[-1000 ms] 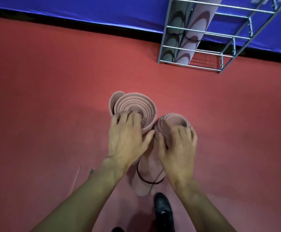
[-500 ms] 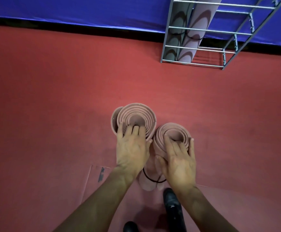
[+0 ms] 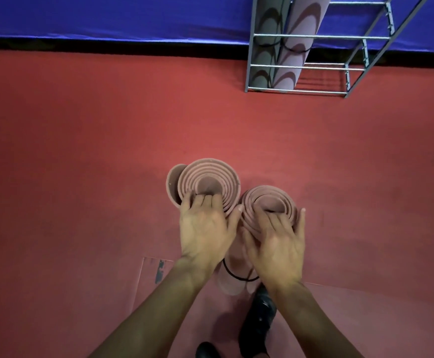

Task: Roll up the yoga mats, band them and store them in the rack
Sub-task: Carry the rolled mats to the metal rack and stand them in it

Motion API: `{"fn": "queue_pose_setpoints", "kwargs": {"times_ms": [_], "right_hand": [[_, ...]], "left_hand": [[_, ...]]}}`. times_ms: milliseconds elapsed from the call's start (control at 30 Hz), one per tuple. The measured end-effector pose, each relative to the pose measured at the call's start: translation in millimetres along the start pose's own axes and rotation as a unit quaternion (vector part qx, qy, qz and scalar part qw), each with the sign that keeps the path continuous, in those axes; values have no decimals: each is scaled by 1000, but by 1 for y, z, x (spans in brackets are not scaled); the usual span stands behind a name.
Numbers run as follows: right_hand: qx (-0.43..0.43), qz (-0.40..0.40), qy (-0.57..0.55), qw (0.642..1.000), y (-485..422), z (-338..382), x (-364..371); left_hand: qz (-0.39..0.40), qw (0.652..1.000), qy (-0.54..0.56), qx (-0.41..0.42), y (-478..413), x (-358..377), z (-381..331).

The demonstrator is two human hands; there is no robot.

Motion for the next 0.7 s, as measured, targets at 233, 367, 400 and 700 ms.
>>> {"fn": "queue_pose_setpoints", "kwargs": {"times_ms": [233, 367, 400, 700], "right_hand": [[3, 0, -38, 999, -11, -22, -8], [-13, 6, -16, 1000, -10, -19, -5], [-15, 7, -14, 1000, -8, -20, -3], [17, 30, -30, 999, 0, -20, -3]], "left_hand": [[-22, 997, -23, 68, 1, 4, -25], [-45, 993, -53, 91, -1, -2, -28], [-43, 992, -67, 99, -2, -3, -28], [-24, 986, -62, 151, -7, 1, -16]]}}
Point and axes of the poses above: each hand's wrist, its own y-axis away from the middle knuckle, its own x-axis out of the palm, z = x × y, the point moved 8 cm from there along -y, towards the middle knuckle, and after that the axes turned 8 degrees about z, right-handed, at the moved point
